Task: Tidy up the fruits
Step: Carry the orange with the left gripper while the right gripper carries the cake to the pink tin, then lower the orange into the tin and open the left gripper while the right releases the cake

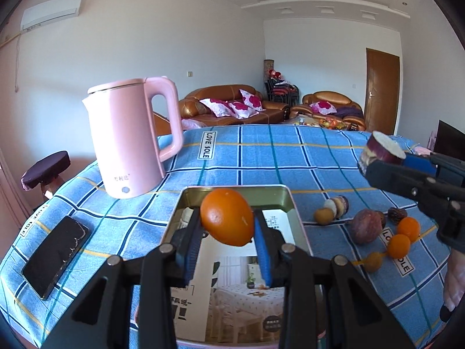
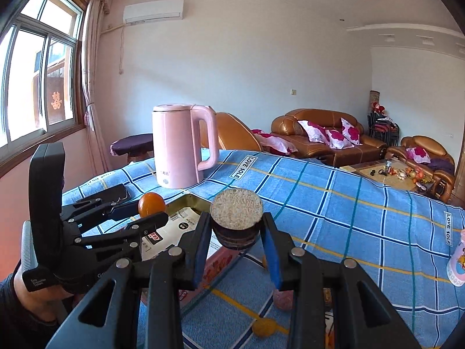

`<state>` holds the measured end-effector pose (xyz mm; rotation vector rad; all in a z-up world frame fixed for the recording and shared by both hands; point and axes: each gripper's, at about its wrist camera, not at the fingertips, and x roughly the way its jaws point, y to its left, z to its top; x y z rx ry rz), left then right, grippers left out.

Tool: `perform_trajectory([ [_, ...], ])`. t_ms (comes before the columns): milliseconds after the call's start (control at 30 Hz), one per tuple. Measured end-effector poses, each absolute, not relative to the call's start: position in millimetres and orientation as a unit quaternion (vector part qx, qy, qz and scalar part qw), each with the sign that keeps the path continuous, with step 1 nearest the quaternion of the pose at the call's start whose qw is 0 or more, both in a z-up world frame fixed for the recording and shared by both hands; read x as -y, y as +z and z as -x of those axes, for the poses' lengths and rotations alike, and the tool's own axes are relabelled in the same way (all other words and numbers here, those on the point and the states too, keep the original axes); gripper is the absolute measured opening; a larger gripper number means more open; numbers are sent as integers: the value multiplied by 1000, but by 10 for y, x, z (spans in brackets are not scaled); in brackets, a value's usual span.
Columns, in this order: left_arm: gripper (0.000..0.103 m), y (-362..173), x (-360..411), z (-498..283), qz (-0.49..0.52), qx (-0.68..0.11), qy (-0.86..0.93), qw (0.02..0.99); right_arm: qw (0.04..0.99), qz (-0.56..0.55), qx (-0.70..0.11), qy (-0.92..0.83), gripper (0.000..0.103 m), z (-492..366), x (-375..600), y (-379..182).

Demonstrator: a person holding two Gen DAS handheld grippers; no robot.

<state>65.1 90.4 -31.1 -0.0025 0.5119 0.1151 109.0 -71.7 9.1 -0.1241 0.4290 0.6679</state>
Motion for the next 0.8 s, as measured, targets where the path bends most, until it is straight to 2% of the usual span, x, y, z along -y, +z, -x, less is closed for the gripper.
perform_trajectory([
  [800, 35, -565, -1107, -967, -29, -317, 76, 945, 891, 86, -275, 352, 37, -1391, 41, -395],
])
